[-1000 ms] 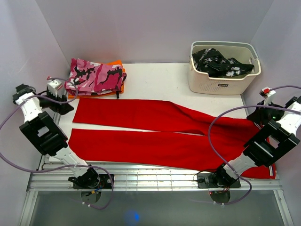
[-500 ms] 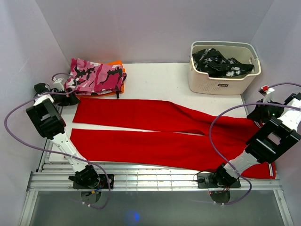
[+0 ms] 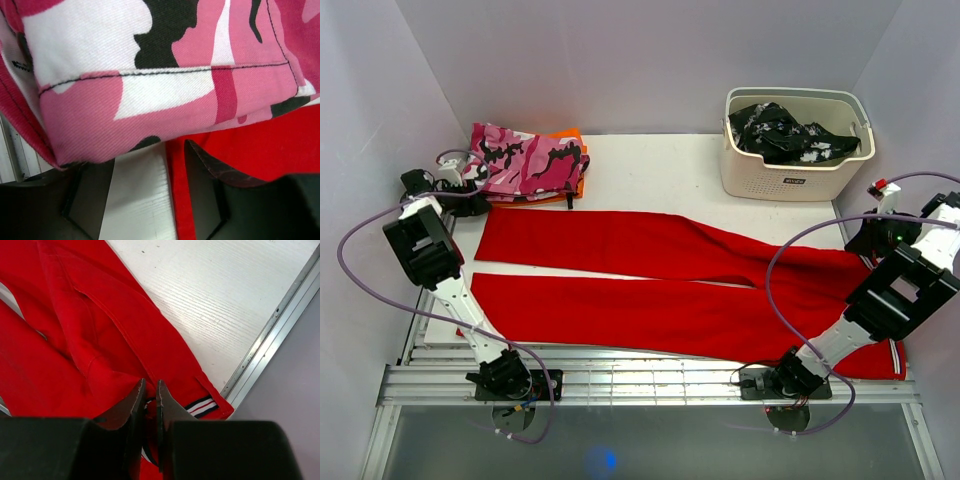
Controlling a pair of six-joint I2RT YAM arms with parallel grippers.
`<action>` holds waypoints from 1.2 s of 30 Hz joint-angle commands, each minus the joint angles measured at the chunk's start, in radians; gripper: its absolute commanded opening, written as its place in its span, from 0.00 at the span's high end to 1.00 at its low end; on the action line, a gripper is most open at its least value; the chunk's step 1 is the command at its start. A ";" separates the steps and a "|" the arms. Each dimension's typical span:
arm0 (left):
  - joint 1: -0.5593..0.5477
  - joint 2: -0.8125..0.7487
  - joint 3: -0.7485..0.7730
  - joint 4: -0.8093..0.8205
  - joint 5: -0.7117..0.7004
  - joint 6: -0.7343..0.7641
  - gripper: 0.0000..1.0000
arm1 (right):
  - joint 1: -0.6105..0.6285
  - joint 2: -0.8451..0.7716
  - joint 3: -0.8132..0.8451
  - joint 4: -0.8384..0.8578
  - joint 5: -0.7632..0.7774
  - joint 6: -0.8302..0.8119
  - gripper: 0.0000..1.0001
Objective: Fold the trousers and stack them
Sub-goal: Flatten the trousers out, then fold the trousers
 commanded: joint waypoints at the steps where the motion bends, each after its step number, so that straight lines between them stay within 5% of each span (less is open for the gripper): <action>1: -0.021 -0.024 -0.058 -0.018 0.070 0.016 0.34 | 0.003 0.025 0.054 0.045 0.007 0.010 0.92; 23: -0.050 -0.056 -0.192 -0.061 0.150 0.055 0.45 | 0.021 0.034 0.041 0.066 0.010 0.033 0.92; 26: -0.050 -0.056 -0.184 -0.054 0.146 0.049 0.58 | 0.021 0.031 0.045 0.066 0.010 0.036 0.92; 30: -0.043 -0.088 -0.145 -0.045 0.145 0.027 0.86 | 0.022 0.040 0.079 0.049 0.010 0.033 0.92; 31: -0.037 -0.096 -0.135 -0.044 0.149 0.023 0.99 | 0.021 0.044 0.091 0.043 0.009 0.032 0.92; 36: 0.012 -0.180 -0.060 -0.096 0.198 0.038 1.00 | 0.012 0.068 0.226 -0.048 -0.001 0.003 0.92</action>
